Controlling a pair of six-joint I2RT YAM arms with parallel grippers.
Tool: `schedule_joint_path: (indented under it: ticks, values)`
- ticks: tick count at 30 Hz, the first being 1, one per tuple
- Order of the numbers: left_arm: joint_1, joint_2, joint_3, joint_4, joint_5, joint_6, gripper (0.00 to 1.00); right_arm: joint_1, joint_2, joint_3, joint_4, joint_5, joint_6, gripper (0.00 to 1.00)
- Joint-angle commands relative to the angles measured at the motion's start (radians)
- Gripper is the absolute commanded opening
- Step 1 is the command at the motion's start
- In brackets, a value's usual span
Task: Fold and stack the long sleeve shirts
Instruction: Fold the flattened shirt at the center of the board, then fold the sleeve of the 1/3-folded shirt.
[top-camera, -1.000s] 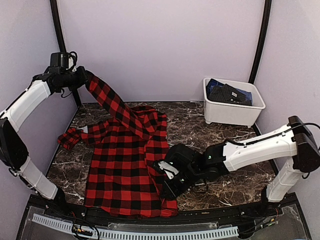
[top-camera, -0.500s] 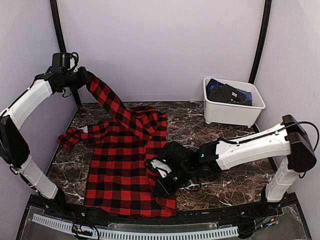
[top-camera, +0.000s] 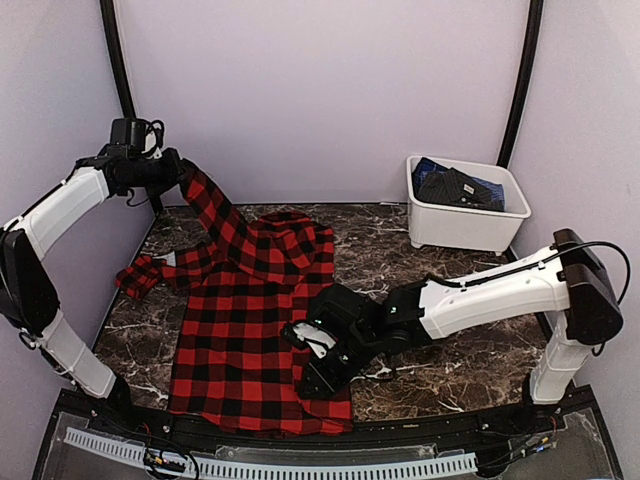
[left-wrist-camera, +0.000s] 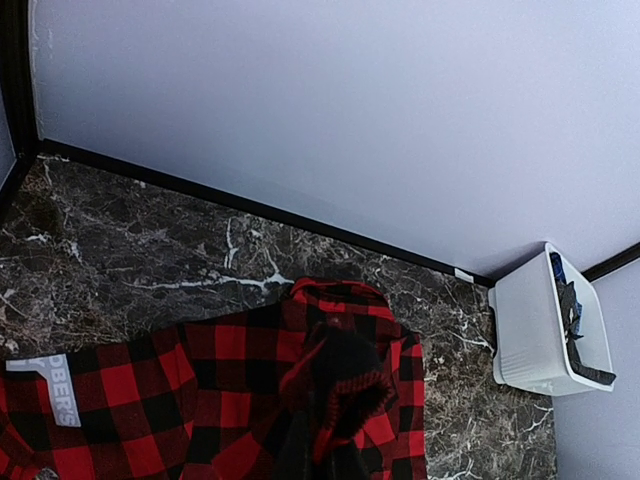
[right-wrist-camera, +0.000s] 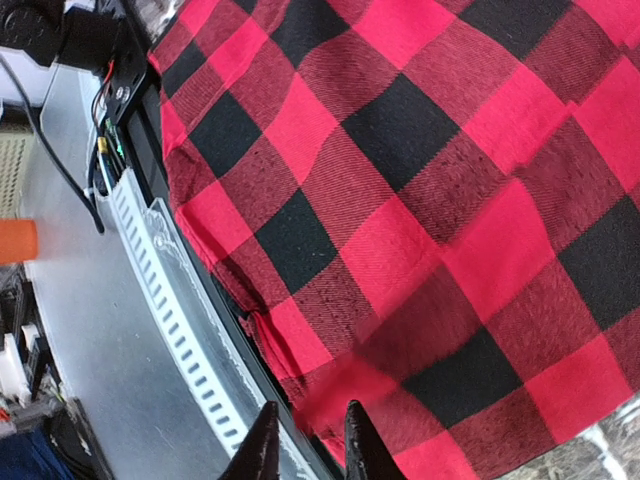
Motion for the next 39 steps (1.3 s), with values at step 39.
schedule_joint_path:
  ticks: [39]
  values:
    - [-0.560, 0.016, -0.389, -0.016, 0.423, 0.121, 0.00, -0.532, -0.339, -0.101, 0.307, 0.422, -0.003, 0.57]
